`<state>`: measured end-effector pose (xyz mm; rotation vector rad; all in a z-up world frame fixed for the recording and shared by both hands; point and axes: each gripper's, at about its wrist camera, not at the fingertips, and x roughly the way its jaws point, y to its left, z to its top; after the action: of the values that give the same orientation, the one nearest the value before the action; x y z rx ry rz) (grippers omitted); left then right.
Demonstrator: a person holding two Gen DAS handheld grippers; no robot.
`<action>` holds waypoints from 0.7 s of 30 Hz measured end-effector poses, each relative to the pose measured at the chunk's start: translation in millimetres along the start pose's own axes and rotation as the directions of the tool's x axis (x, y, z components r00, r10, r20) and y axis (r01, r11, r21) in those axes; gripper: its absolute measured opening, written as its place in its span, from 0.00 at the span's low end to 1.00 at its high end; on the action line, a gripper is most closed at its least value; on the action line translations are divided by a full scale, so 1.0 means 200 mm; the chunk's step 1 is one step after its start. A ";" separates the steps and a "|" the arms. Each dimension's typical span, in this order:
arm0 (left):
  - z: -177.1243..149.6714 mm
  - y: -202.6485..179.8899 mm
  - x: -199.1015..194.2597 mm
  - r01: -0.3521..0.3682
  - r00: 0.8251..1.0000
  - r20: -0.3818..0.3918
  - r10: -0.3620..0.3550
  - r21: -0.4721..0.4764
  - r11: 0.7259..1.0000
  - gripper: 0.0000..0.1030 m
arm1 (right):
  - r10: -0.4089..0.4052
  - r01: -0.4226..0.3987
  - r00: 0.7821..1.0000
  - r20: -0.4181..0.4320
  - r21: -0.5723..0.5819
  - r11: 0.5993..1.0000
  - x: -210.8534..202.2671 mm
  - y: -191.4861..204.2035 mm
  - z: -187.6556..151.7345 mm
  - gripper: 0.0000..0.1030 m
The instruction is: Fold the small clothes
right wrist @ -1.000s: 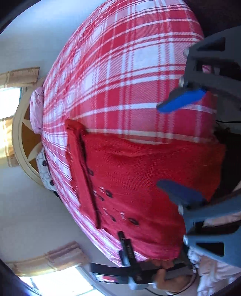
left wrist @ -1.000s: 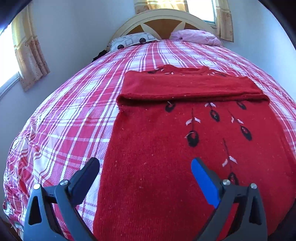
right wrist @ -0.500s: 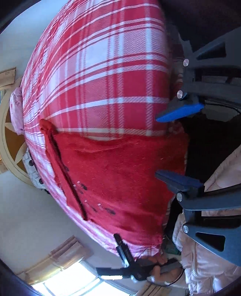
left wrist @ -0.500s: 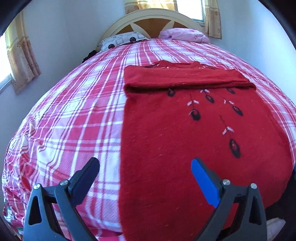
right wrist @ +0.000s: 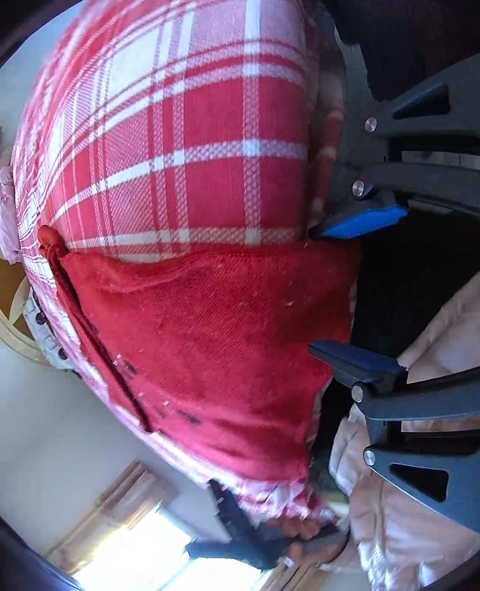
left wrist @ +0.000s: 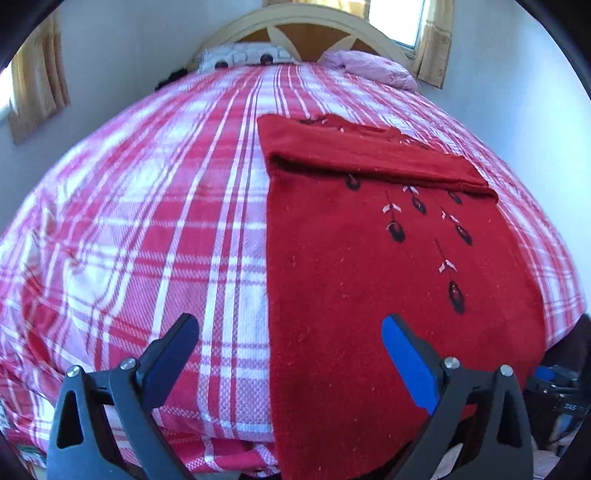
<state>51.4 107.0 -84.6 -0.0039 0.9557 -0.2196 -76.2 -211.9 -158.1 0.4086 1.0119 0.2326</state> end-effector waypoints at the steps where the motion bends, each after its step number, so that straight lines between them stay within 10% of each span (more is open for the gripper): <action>1: 0.00 0.02 0.00 0.009 1.000 -0.013 -0.009 -0.019 1.000 0.98 | 0.012 -0.012 1.000 0.009 -0.010 1.000 0.00 0.01 0.00 0.48; 4: -0.03 0.07 0.01 0.050 0.997 -0.048 -0.055 -0.093 0.994 0.96 | 0.009 -0.009 1.000 0.000 -0.056 0.998 0.01 0.06 0.00 0.15; 11: -0.06 0.10 -0.02 0.051 0.996 -0.072 -0.058 -0.098 0.994 0.92 | 0.159 -0.156 0.985 0.068 -0.047 0.987 -0.10 0.10 0.05 0.11; 21: -0.19 -0.06 0.03 0.058 0.986 -0.166 -0.034 0.137 0.989 0.89 | 0.090 -0.089 0.995 0.051 -0.028 0.996 -0.07 0.05 0.04 0.12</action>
<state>22.1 97.0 -110.4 0.1244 1.1020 -0.3344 -76.0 -209.5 -139.1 0.4347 0.9397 0.3142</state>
